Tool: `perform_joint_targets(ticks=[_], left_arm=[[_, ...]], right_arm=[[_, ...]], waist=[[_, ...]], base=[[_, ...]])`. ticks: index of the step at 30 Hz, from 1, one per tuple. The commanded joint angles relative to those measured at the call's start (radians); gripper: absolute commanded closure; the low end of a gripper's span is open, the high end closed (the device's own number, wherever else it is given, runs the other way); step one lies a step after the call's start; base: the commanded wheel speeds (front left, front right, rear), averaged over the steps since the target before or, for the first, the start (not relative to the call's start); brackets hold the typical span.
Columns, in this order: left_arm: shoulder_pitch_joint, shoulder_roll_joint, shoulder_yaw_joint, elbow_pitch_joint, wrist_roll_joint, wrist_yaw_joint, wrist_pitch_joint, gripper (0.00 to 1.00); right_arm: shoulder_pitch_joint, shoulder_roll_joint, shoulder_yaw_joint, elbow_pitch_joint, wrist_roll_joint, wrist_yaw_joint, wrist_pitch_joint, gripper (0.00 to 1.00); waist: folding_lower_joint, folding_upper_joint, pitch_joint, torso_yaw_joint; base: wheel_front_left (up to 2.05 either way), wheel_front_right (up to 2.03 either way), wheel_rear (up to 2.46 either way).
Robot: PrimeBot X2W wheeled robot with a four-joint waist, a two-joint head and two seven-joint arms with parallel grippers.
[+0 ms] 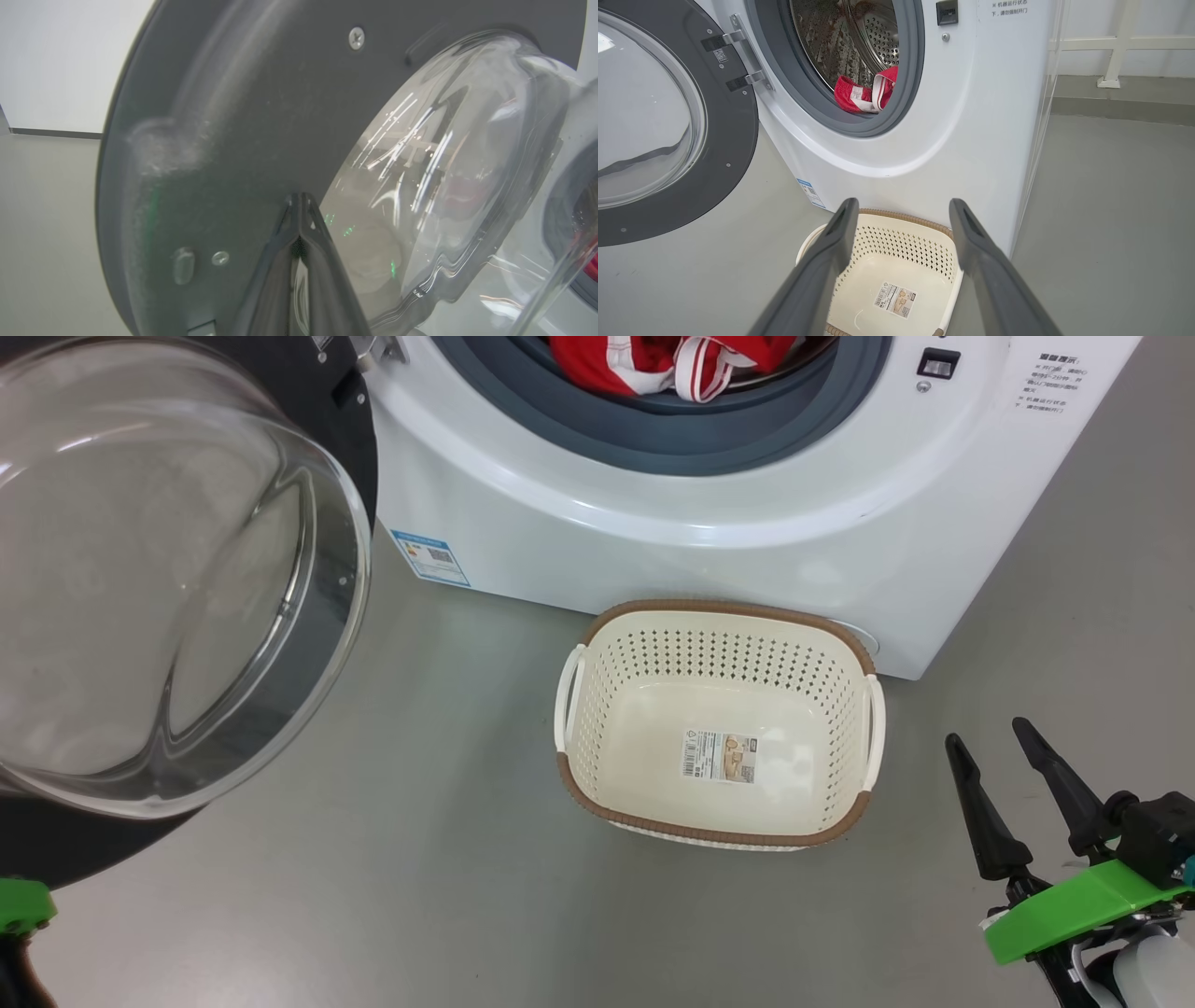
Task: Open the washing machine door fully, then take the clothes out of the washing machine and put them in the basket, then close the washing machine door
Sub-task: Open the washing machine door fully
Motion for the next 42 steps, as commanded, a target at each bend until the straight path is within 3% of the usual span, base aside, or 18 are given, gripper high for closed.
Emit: perform_joint_targets(ticks=[1,15,17,22,25,26,42], left_arm=[[-0.023,0.059,0.033,-0.015,0.015,0.002,-0.005,1.00],[0.093,0.031,-0.053,-0.073,-0.042,0.001,-0.005,1.00],[0.121,0.025,-0.063,-0.094,-0.049,0.001,-0.005,0.92],[0.186,0.019,-0.124,-0.142,-0.081,0.001,-0.005,0.52],[0.224,0.018,-0.178,-0.160,-0.106,0.001,-0.005,0.09],[0.234,0.018,-0.189,-0.165,-0.117,0.001,-0.005,0.00],[0.346,0.017,-0.429,-0.304,-0.123,0.001,-0.005,0.00]], right_arm=[[-0.012,-0.015,0.019,-0.021,-0.011,0.007,-0.006,0.00],[0.000,0.008,0.025,-0.010,-0.008,0.007,-0.006,0.00],[0.004,0.013,0.026,-0.009,-0.008,0.007,-0.006,0.00],[0.014,0.025,0.029,-0.007,-0.007,0.007,-0.006,0.00],[0.017,0.028,0.030,-0.004,-0.004,0.007,-0.006,0.00],[0.018,0.030,0.029,-0.004,-0.003,0.007,-0.006,0.00],[0.046,0.057,0.002,-0.008,0.000,0.007,-0.006,0.00]], waist=[[0.0000,0.0000,-0.002,-0.001],[0.0000,0.0000,-0.065,-0.015],[0.0000,0.0000,-0.078,-0.019],[0.0000,0.0000,-0.104,-0.032],[0.0000,0.0000,-0.115,-0.041],[0.0000,0.0000,-0.120,-0.044],[0.0000,0.0000,-0.160,-0.140]], base=[[0.00,0.00,0.00],[0.00,0.00,0.00],[0.00,0.00,0.00],[0.00,0.00,0.00],[0.00,0.00,0.00],[0.00,0.00,0.00],[0.00,0.00,0.00]])
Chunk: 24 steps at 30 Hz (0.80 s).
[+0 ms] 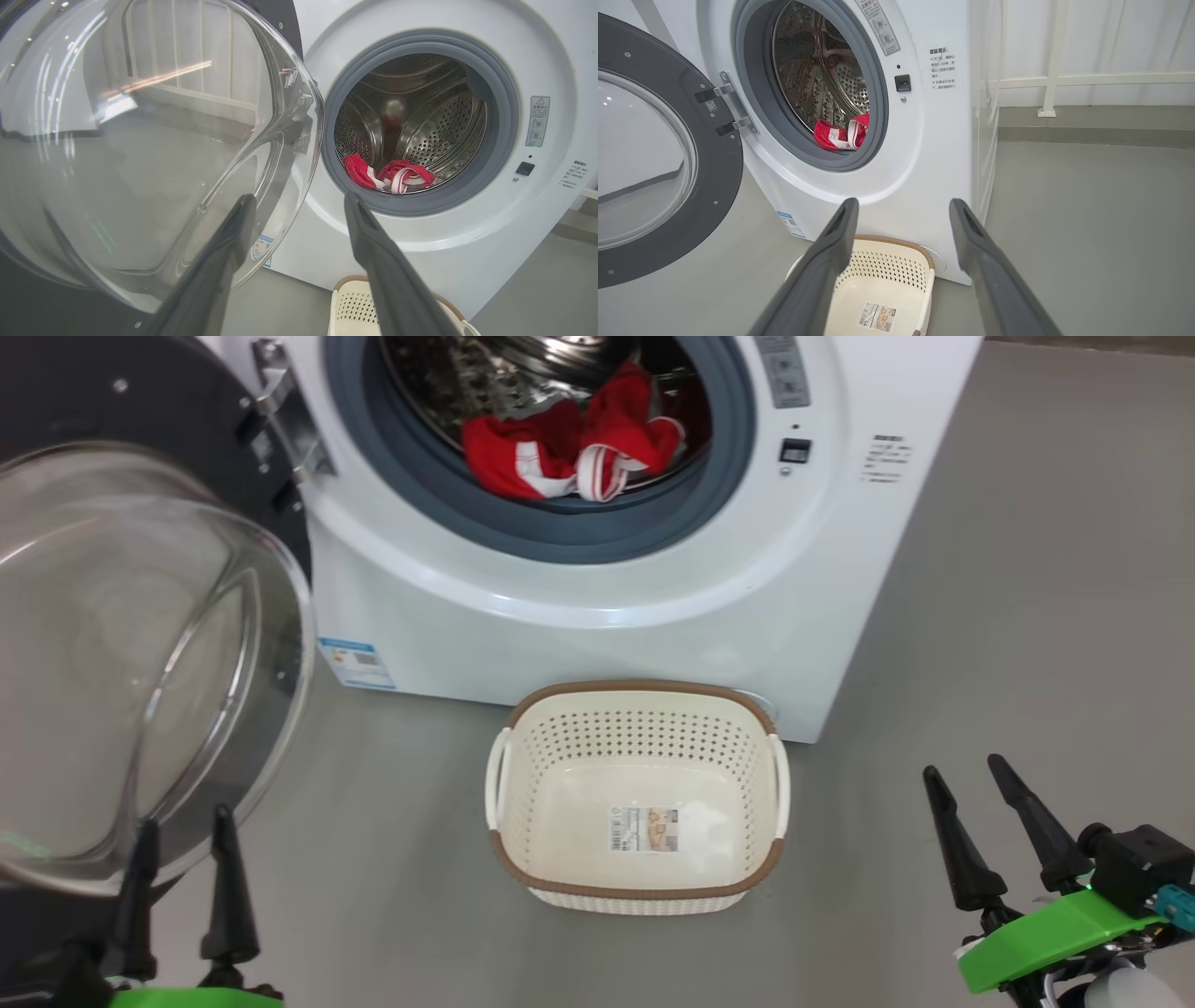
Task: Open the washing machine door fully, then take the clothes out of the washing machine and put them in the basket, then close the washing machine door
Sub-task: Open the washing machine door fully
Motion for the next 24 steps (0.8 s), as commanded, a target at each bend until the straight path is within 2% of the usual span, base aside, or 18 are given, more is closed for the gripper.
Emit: perform_joint_targets(ticks=[1,10,24], left_arm=[[-0.001,0.027,0.014,-0.035,0.017,0.001,-0.005,0.00],[0.009,0.039,-0.103,-0.078,0.007,0.001,-0.005,0.00],[0.012,0.056,-0.190,-0.096,-0.045,0.001,-0.005,0.00]], right_arm=[[0.005,-0.011,0.007,-0.025,-0.001,0.007,-0.006,0.00],[0.015,-0.002,-0.027,-0.033,-0.001,0.007,-0.006,0.00],[0.023,0.012,-0.083,-0.043,-0.004,0.007,-0.006,0.00]], waist=[[0.0000,-0.0001,-0.006,-0.030],[0.0000,-0.0001,0.005,-0.111],[0.0000,-0.0001,0.020,-0.226]], base=[[0.00,0.00,0.00],[0.00,0.00,0.00],[0.00,0.00,0.00]])
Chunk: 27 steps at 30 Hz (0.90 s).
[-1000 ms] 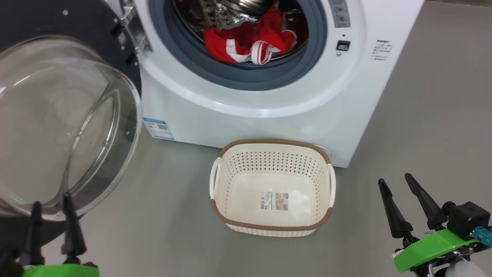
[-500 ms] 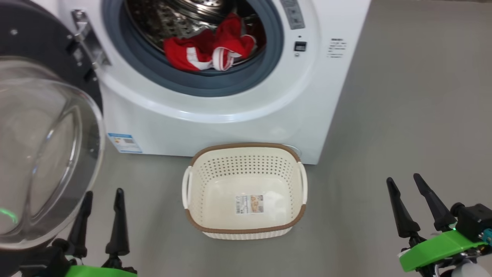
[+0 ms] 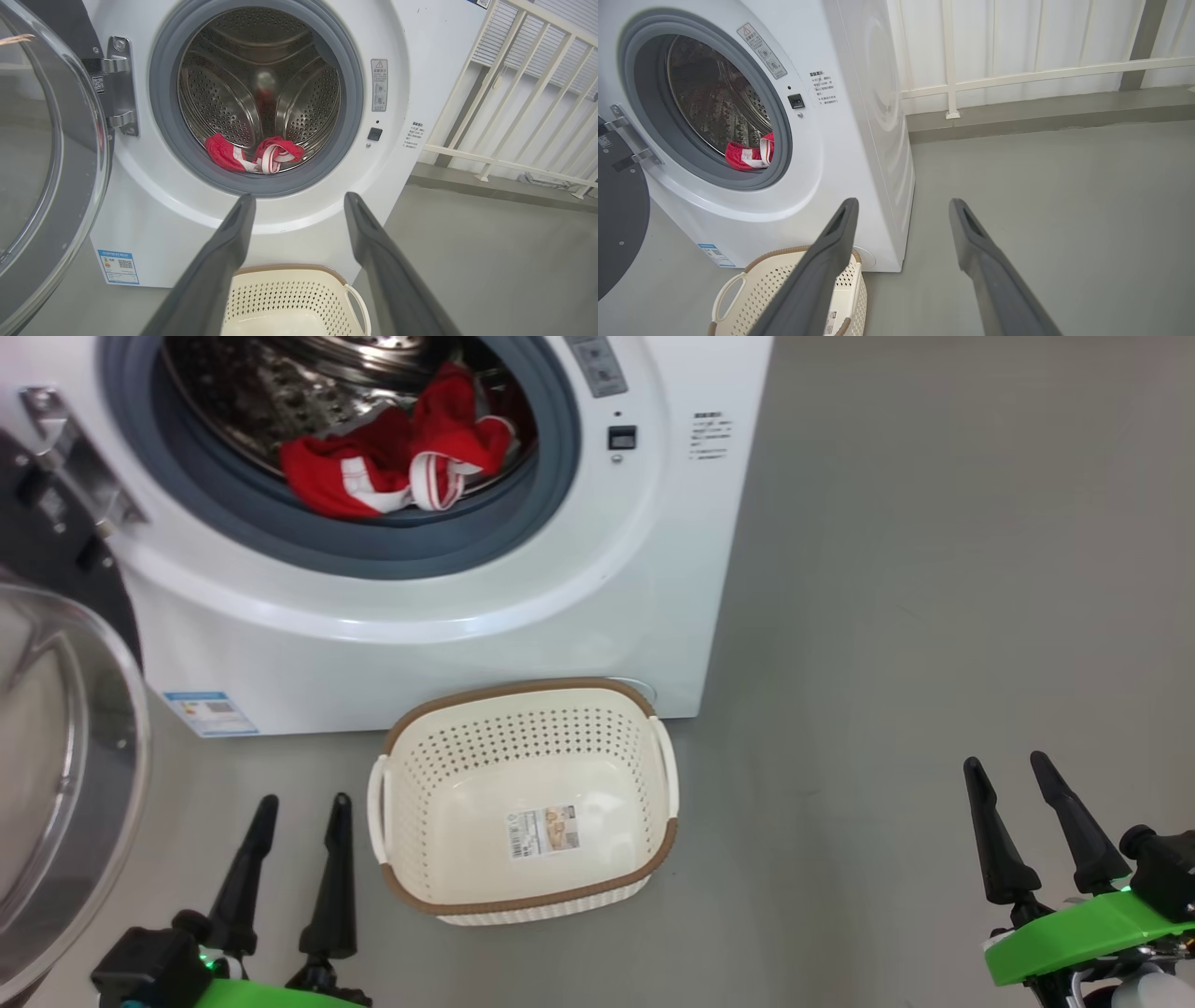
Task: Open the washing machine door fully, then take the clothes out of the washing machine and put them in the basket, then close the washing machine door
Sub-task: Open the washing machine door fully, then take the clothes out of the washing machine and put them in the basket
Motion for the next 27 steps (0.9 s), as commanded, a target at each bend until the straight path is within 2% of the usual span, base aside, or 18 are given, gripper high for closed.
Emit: perform_joint_targets(ticks=[1,15,27], left_arm=[[0.001,0.024,0.018,-0.031,-0.008,0.001,-0.005,0.00],[-0.010,0.023,-0.021,-0.024,-0.004,0.001,-0.005,0.00],[-0.024,0.024,-0.021,-0.021,-0.001,0.001,-0.005,0.00]], right_arm=[[0.002,-0.014,0.006,-0.027,-0.005,0.007,-0.006,0.00],[0.019,-0.002,-0.026,-0.031,-0.009,0.007,-0.006,0.00],[0.013,0.002,-0.034,-0.032,-0.010,0.007,-0.006,0.00]], waist=[[0.0000,-0.0001,0.003,-0.026],[0.0000,-0.0001,0.005,-0.074],[0.0000,-0.0001,0.011,-0.073]], base=[[0.00,0.00,0.00],[0.00,0.00,0.00],[0.00,0.00,0.00]])
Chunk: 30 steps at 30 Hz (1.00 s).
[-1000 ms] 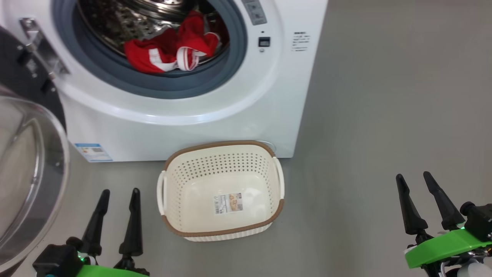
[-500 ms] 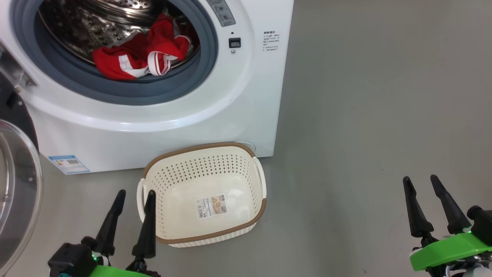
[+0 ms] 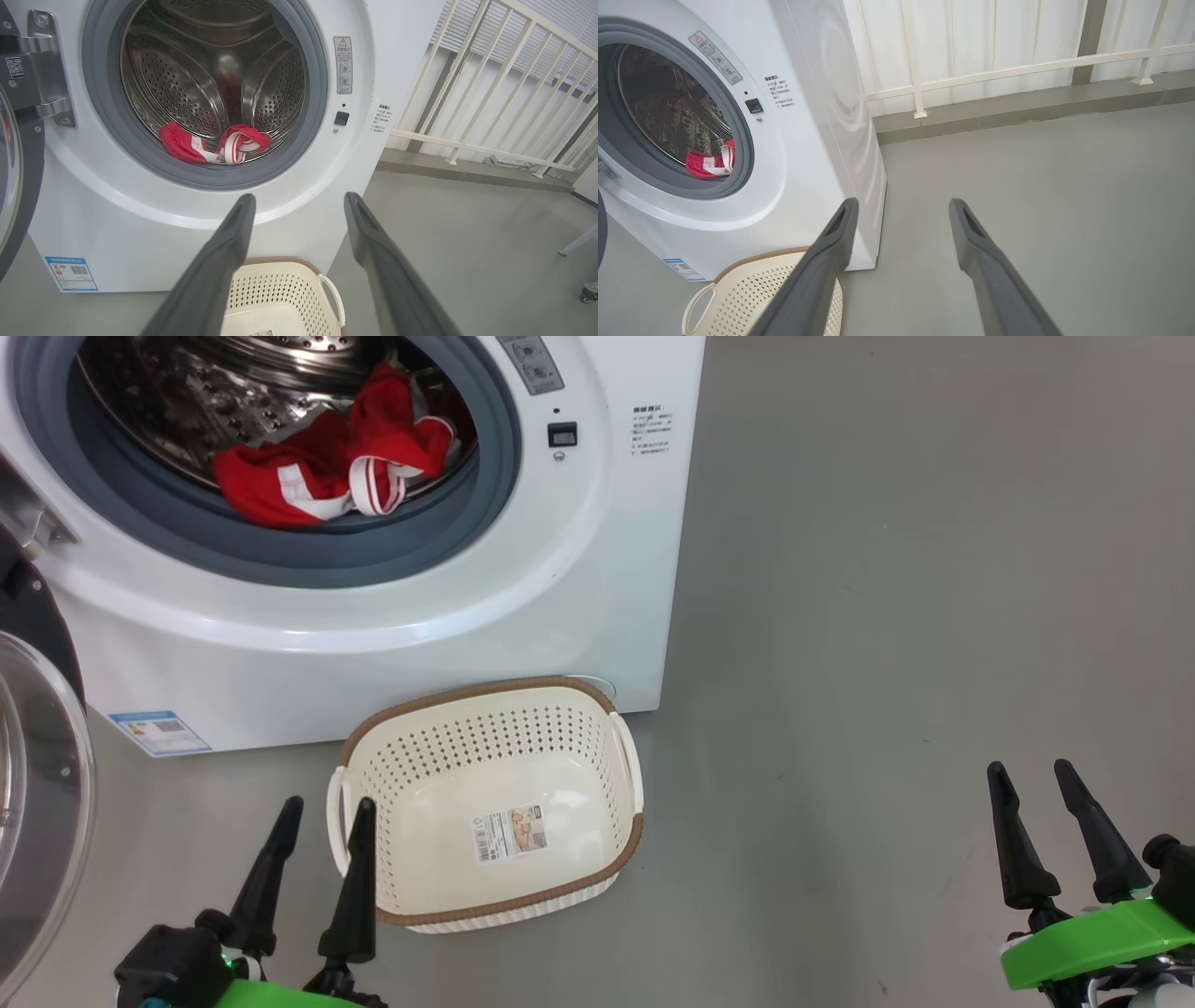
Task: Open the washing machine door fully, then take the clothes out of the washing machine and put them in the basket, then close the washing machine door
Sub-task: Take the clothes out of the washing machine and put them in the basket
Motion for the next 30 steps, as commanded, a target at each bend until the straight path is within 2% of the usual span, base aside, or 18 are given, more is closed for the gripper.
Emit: perform_joint_targets(ticks=[1,14,30], left_arm=[[-0.023,0.013,0.029,-0.022,-0.001,0.001,-0.005,0.00],[-0.029,0.013,0.027,-0.037,-0.012,0.001,-0.005,0.00],[-0.033,0.022,0.025,-0.039,-0.013,0.001,-0.005,0.00]], right_arm=[[-0.009,-0.015,0.020,-0.027,-0.011,0.007,-0.006,0.00],[-0.011,-0.015,0.026,-0.031,-0.015,0.007,-0.006,0.00],[-0.015,-0.015,0.033,-0.030,-0.013,0.007,-0.006,0.00]], waist=[[0.0000,0.0000,-0.001,0.001],[0.0000,0.0000,0.005,0.008],[0.0000,0.0000,0.013,0.008]], base=[[0.00,0.00,0.00],[0.14,-0.14,0.00],[1.13,-1.13,0.00]])
